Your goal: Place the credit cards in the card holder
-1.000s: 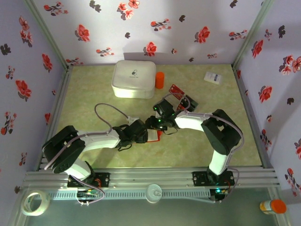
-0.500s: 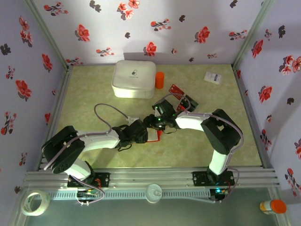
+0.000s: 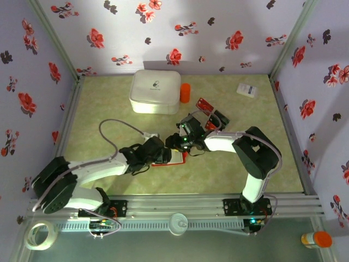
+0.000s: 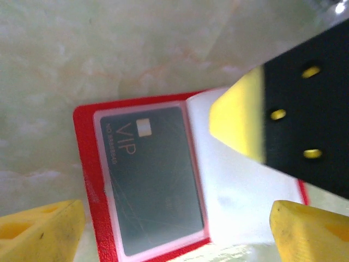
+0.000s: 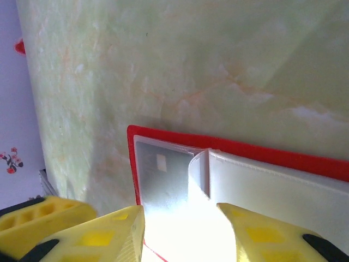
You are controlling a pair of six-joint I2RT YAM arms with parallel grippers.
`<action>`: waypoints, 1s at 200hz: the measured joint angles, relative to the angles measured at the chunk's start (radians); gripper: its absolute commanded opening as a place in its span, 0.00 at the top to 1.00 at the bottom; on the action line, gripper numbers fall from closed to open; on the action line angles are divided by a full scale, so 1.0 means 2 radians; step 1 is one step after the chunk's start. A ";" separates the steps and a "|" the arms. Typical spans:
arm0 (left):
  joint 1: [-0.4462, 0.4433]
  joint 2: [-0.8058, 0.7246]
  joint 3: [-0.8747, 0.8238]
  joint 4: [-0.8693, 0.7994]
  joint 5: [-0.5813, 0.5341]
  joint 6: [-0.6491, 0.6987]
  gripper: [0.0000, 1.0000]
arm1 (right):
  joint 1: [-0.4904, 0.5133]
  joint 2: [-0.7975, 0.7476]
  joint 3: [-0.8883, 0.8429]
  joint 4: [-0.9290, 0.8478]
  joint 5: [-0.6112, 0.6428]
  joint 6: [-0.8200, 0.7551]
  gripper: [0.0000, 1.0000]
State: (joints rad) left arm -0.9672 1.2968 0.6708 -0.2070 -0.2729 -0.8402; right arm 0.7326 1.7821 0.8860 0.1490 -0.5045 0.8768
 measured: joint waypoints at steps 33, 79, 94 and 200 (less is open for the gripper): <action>0.024 -0.068 -0.014 -0.014 -0.007 0.000 0.10 | 0.003 -0.009 -0.007 0.010 -0.002 0.017 0.54; 0.065 -0.121 -0.043 -0.042 -0.010 0.000 0.08 | 0.030 -0.023 0.001 0.012 0.000 0.025 0.44; 0.075 -0.129 -0.048 -0.048 -0.009 0.000 0.08 | 0.039 -0.022 0.009 0.011 0.002 0.026 0.44; 0.108 -0.165 -0.065 -0.062 -0.006 0.000 0.08 | 0.059 0.057 0.049 0.032 0.005 0.046 0.44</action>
State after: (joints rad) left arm -0.7509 0.9665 0.5404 -0.3317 -0.2840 -0.8402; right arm 0.8513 1.8961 0.9848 0.2134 -0.4938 0.9691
